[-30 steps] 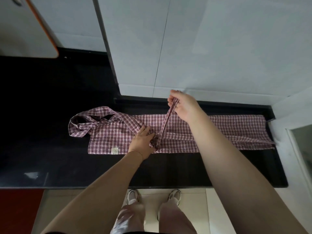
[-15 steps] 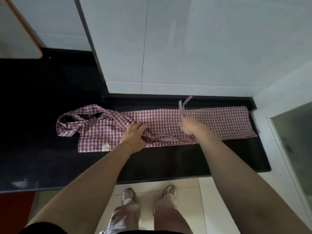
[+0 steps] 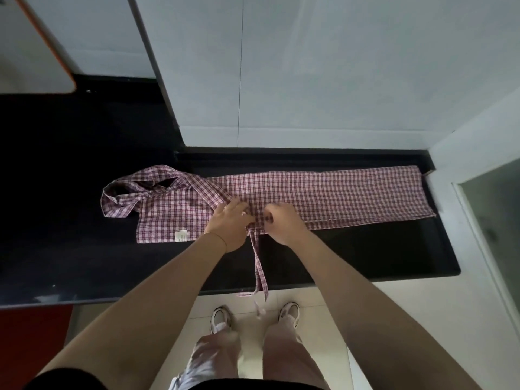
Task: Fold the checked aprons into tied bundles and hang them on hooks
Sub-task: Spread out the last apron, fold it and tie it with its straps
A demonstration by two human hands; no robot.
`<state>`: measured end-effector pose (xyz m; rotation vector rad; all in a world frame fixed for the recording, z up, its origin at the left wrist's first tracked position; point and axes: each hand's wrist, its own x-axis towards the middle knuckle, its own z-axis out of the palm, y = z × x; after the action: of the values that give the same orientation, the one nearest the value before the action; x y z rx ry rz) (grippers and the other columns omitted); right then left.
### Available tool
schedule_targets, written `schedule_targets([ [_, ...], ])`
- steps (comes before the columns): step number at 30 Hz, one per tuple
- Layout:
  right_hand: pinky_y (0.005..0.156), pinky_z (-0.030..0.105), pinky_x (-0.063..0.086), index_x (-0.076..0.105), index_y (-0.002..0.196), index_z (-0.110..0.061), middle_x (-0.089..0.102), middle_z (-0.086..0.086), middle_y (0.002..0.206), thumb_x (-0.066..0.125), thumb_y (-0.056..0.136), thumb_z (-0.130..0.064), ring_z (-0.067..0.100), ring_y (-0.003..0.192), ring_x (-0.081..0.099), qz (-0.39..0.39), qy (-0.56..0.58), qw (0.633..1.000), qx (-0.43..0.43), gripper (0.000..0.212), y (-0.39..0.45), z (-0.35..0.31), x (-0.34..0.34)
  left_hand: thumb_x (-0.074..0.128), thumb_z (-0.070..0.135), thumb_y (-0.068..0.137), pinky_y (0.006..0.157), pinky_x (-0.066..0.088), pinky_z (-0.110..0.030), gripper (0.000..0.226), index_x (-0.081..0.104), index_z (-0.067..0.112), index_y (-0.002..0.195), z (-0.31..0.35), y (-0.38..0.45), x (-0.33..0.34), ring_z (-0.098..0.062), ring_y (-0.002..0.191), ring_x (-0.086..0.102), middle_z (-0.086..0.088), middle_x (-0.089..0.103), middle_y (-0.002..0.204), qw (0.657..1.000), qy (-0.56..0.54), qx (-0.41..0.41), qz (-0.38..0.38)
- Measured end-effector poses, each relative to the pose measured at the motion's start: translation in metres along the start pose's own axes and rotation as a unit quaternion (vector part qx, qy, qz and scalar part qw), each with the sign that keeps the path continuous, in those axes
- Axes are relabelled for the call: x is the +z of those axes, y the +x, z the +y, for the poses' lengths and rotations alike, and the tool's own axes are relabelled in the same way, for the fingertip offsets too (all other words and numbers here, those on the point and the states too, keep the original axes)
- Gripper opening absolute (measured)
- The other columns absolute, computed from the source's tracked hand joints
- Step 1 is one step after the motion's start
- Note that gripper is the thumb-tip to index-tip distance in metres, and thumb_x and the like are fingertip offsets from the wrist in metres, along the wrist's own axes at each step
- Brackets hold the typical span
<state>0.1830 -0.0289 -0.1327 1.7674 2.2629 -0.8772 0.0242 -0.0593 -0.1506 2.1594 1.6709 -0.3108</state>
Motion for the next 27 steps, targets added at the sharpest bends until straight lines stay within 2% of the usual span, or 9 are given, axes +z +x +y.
schedule_targets([
  [3,0.102,0.042,0.037,0.057,0.116,-0.021,0.054,0.001,0.121,0.056,0.095,-0.028,0.022,0.119,0.045,0.029,-0.104,0.993,-0.046,0.021,-0.005,0.007,0.021,0.048,0.021,0.096,0.120,0.017,-0.050,0.056,0.037,0.036,0.149,-0.002,-0.006,0.007,-0.027,0.150,0.014,-0.005,0.020,0.162,1.000,0.005,-0.004,-0.016],
  [5,0.105,0.041,0.039,0.053,0.121,-0.021,0.055,0.001,0.124,0.060,0.095,-0.025,0.023,0.122,0.048,0.033,-0.116,0.992,-0.043,0.027,-0.008,0.012,0.028,0.048,0.024,0.097,0.119,0.023,-0.051,0.055,0.038,0.041,0.148,-0.003,-0.008,0.010,-0.028,0.145,0.021,-0.004,0.023,0.158,1.000,-0.007,-0.019,-0.018],
  [8,0.098,0.035,0.045,0.055,0.117,-0.019,0.058,0.001,0.117,0.062,0.096,-0.024,0.021,0.113,0.053,0.048,-0.107,0.991,-0.057,0.023,-0.010,0.020,0.034,0.048,0.027,0.096,0.119,0.022,-0.049,0.055,0.037,0.043,0.148,-0.003,-0.009,0.011,-0.029,0.143,0.020,-0.004,0.021,0.158,0.999,-0.033,-0.030,-0.027],
  [11,0.089,0.032,0.047,0.055,0.101,-0.021,0.059,-0.002,0.102,0.062,0.096,-0.024,0.018,0.101,0.055,0.046,-0.079,0.995,-0.047,0.010,-0.013,0.028,0.032,0.052,0.025,0.091,0.120,0.016,-0.049,0.064,0.032,0.041,0.150,0.004,-0.011,0.012,-0.031,0.148,0.010,-0.005,0.013,0.162,0.998,-0.039,-0.015,-0.049],
  [16,0.079,0.031,0.047,0.051,0.080,-0.022,0.054,-0.005,0.086,0.066,0.092,-0.033,0.014,0.083,0.052,0.031,-0.051,0.998,0.011,0.022,-0.011,0.059,0.020,0.056,0.022,0.089,0.121,0.020,-0.048,0.077,0.020,0.033,0.156,0.021,0.002,0.010,-0.026,0.151,0.003,0.000,0.011,0.163,0.992,-0.117,-0.001,-0.050],
  [19,0.070,0.033,0.046,0.053,0.066,-0.016,0.051,-0.004,0.068,0.057,0.094,-0.034,0.011,0.065,0.048,0.024,0.021,0.999,0.043,0.033,-0.003,0.084,0.008,0.054,0.014,0.092,0.115,0.034,-0.041,0.065,0.033,0.025,0.152,0.032,0.006,0.006,-0.020,0.145,0.025,0.002,0.028,0.157,0.974,-0.224,-0.033,0.020],
  [21,0.060,0.032,0.046,0.052,0.061,-0.014,0.047,-0.002,0.059,0.051,0.096,-0.033,0.012,0.054,0.045,0.028,0.034,0.996,0.076,0.039,0.002,0.089,0.002,0.052,0.012,0.093,0.101,0.047,-0.038,0.051,0.048,0.019,0.142,0.032,0.004,0.005,-0.020,0.133,0.038,0.000,0.041,0.146,0.967,-0.226,-0.072,0.096],
  [24,0.065,0.028,0.050,0.055,0.078,-0.016,0.054,-0.001,0.078,0.053,0.098,-0.028,0.012,0.070,0.054,0.079,-0.058,0.993,0.067,0.024,0.008,0.072,-0.004,0.056,0.008,0.086,0.089,0.052,-0.042,0.040,0.061,0.013,0.125,0.021,-0.002,0.006,-0.027,0.120,0.046,-0.009,0.048,0.133,0.948,-0.154,-0.165,0.224],
  [27,0.073,0.027,0.051,0.058,0.089,-0.015,0.055,-0.001,0.091,0.057,0.095,-0.020,0.012,0.082,0.054,0.109,-0.004,0.993,-0.042,0.008,0.017,0.036,0.003,0.056,0.013,0.089,0.082,0.050,-0.038,0.031,0.060,0.014,0.120,-0.001,-0.003,0.004,-0.025,0.111,0.049,-0.008,0.049,0.126,0.907,-0.216,-0.283,0.224],
])
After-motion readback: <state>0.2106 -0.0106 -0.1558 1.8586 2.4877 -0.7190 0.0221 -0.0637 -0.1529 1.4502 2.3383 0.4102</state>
